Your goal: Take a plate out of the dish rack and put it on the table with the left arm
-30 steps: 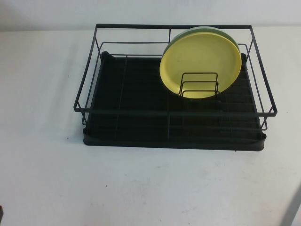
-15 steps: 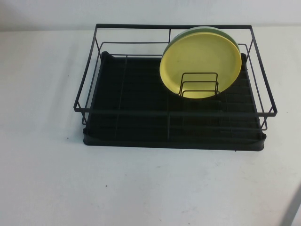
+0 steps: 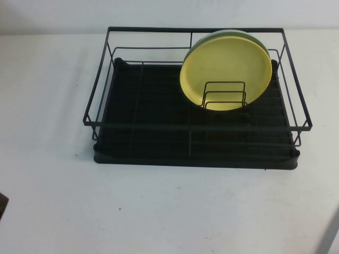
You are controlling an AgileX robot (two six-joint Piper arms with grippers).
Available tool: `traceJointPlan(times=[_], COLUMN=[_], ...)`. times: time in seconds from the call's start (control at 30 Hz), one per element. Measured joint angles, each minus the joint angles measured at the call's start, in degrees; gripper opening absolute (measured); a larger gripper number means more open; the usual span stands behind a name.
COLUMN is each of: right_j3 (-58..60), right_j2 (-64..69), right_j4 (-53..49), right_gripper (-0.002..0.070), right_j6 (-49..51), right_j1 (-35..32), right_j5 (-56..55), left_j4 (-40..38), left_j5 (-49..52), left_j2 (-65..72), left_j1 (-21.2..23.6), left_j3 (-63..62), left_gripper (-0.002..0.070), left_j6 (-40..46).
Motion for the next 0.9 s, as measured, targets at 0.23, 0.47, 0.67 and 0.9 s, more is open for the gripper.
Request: traceJointPlan(times=[0.23,0.47,0.67,0.9], right_j3=[0.00,0.00,0.00,0.00], right_j2=[0.00,0.00,0.00,0.00], right_j4=[0.00,0.00,0.00,0.00], right_gripper=[-0.0020,-0.0021,-0.0020,-0.0020], right_j6=[0.00,0.00,0.00,0.00], right_j1=[0.00,0.00,0.00,0.00], right_j5=[0.00,0.00,0.00,0.00], left_j4=[3.86,4.66,2.73,-3.50], left_j5=[31.65,41.84,41.74,37.04], left_j2=[23.36,43.61,57.46,69.25], left_j1=[0.00,0.00,0.00,-5.04], left_j3=[-26.17,-45.94,-57.62,-64.29], left_gripper=[-0.0004,-0.0004,0.0072,0.0333], left_j6=[25.24,44.77,55.80,71.99])
